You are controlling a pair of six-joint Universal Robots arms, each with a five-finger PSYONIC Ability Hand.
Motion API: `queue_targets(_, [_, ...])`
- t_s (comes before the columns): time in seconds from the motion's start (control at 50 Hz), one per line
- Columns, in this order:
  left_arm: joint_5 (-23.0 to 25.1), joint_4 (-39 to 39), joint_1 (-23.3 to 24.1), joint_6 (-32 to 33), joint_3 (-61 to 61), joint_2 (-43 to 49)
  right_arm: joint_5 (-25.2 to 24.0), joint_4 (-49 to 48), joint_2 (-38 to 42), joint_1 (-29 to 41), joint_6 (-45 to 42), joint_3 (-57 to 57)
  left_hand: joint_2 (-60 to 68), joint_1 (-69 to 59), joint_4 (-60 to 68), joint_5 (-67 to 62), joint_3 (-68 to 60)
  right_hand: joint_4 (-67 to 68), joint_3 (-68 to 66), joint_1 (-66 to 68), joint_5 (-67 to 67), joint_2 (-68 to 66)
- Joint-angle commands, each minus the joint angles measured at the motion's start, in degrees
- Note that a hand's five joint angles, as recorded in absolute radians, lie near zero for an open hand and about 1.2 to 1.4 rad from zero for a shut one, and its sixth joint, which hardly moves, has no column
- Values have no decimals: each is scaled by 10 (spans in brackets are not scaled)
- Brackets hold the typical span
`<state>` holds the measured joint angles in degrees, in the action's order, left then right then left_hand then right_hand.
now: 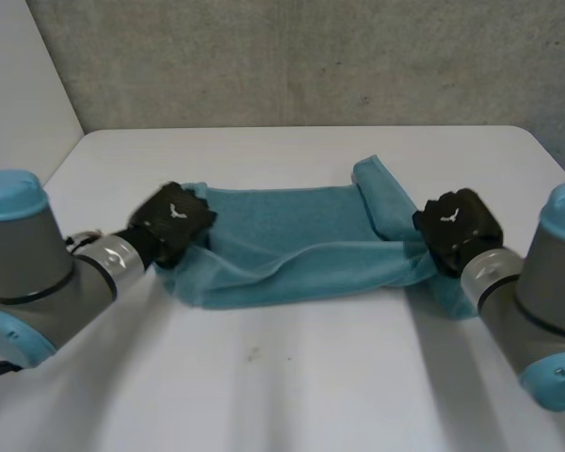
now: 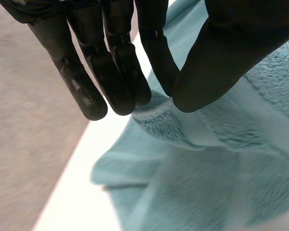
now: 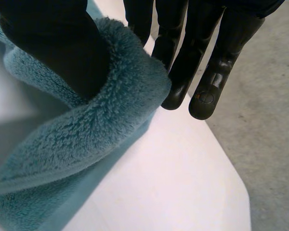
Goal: Fold the laundry
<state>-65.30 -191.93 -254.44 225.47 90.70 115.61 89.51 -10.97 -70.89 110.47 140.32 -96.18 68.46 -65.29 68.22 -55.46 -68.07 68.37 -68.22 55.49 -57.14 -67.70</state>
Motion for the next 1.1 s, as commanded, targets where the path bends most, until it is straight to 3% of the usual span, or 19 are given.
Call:
queue_targets(0.02, [-105,10,-4,3,51,-108,-14,137,-91,-28,0,22,115,-147,118,-145,-119,116,-118,245,-129,-123])
queue_targets(0.06, [-133,15,-7,6,93,-152,-19,155,-96,-31,0,22,115,-147,118,-145,-119,116,-118,245,-129,-123])
queue_targets(0.22, [-132,41,-33,0,170,-163,-45,176,-87,-25,-5,-9,115,-147,118,-145,-119,116,-118,245,-129,-123])
queue_targets(0.4, [-132,33,-32,-1,135,-68,-43,175,1,-23,-7,19,115,-147,118,-145,-119,116,-118,245,-129,-123])
queue_targets(0.42, [-132,33,-31,-1,128,-61,-43,172,2,-23,-5,20,47,-79,50,-77,-51,116,-118,245,-129,-123])
queue_targets(0.44, [-132,33,-30,-1,125,-59,-42,170,3,-23,-4,20,-112,80,-109,81,108,116,-118,245,-129,-123])
queue_targets(0.46, [-132,33,-30,-1,125,-59,-42,170,3,-23,-4,20,-113,81,-111,83,109,116,-118,245,-129,-123])
queue_targets(0.48, [-132,33,-28,-1,125,-60,-42,169,3,-23,-3,20,-221,190,-219,191,218,116,-118,245,-129,-123])
queue_targets(0.5, [-132,33,-25,-1,125,-63,-42,169,4,-24,-2,20,-244,212,-242,214,240,116,-118,245,-129,-123])
queue_targets(0.74, [-132,39,-23,-4,161,-87,-36,148,12,-26,2,20,-276,245,-274,246,272,116,-118,245,-129,-123])
queue_targets(0.92, [-132,31,-28,-48,163,-84,-16,134,27,-24,2,17,-298,266,-296,268,294,116,-118,245,-129,-123])
queue_targets(1.1, [-132,-44,-28,-55,133,-24,-16,133,29,-23,3,9,-298,266,-296,268,294,116,-118,245,-129,-123])
